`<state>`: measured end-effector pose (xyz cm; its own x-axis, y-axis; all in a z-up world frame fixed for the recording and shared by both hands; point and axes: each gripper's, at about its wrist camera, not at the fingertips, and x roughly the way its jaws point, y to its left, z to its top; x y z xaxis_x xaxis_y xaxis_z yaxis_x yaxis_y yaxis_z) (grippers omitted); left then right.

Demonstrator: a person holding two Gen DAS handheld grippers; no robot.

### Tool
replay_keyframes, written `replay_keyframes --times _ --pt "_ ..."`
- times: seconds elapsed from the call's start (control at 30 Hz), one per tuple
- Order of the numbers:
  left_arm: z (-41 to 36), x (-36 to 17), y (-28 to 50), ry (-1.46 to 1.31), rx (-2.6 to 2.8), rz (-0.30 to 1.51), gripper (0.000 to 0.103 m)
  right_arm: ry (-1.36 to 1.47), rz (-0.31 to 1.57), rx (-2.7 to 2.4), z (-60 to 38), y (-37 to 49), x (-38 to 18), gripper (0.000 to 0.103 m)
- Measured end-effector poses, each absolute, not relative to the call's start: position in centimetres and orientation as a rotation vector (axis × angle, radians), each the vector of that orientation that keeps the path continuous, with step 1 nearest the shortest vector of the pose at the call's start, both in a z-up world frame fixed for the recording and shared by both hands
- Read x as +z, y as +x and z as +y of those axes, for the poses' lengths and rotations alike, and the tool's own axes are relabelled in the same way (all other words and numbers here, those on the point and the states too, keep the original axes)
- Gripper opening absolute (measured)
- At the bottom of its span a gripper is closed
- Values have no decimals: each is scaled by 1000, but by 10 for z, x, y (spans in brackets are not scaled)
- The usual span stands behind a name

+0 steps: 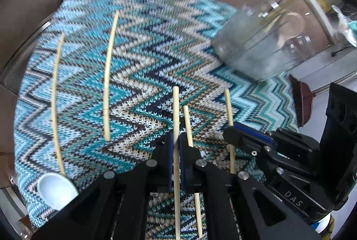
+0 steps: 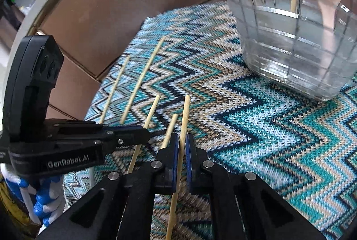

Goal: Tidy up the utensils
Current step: 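Close the left tool on a bamboo chopstick while the right tool grasps another chopstick, then lift and carry the chopstick in the left tool while the right tool carries its chopstick to the holder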

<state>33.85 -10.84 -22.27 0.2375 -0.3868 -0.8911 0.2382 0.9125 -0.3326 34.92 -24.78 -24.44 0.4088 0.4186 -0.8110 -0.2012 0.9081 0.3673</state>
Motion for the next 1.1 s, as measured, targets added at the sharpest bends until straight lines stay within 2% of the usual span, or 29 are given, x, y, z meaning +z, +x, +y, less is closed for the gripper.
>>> replay_keyframes --times 0.23,0.53,0.77,1.1 --pt "-85 -178 300 -155 -435 1073 5 188 951 431 -238 307 -202 5" --pt "-63 -138 258 -199 -425 974 5 144 884 399 -229 264 -170 5" --pt "-54 -119 235 -218 -463 928 5 72 1002 348 -223 280 -192 7" --pt "-46 -145 268 -266 -525 974 5 -61 1219 310 -211 356 -245 9"
